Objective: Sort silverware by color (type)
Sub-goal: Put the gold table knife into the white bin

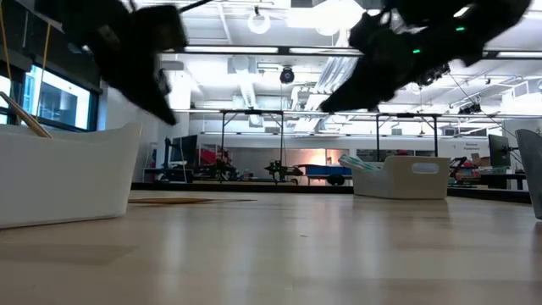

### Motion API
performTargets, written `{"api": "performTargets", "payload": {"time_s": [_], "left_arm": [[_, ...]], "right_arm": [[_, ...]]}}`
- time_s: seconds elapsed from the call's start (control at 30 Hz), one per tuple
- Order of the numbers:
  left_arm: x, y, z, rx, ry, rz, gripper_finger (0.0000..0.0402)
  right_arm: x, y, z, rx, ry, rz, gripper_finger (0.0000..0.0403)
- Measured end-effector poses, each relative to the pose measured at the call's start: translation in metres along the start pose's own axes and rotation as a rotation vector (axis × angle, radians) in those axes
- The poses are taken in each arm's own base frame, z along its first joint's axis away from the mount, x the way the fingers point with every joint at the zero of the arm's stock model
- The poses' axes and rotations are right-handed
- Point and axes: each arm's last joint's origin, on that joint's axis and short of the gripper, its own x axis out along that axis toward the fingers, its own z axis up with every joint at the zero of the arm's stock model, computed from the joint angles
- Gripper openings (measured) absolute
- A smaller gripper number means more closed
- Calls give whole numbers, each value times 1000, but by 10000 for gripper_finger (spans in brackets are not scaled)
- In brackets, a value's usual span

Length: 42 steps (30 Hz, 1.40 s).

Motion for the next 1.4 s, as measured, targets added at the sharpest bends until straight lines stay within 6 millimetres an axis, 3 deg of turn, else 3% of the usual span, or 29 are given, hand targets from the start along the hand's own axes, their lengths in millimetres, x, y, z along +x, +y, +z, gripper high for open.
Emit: {"api": "performTargets", "payload": {"time_s": [0.13, 0.3, 0.5, 0.7, 0.9, 1.1, 1.4], "left_arm": [[-1, 11, -14, -174, 67, 68, 8], [8, 21, -19, -285, 137, 114, 53], [30, 35, -19, -372, 174, 168, 118], [50, 54, -15, -378, 237, 206, 141], [70, 60, -8, -372, 274, 208, 133], [83, 61, -13, -344, 346, 236, 112], [84, 68, -18, -227, 423, 211, 17]], "right_arm": [[26, -12, 11, -60, 64, 24, 56], [47, -31, 18, -109, 146, -27, 101], [46, -57, 14, -108, 148, -43, 103], [44, -78, 18, -88, 107, -71, 90], [42, -86, 21, -86, 81, -66, 85], [42, -85, 23, -76, 61, -64, 85], [42, -86, 26, -20, 23, -68, 84]]}}
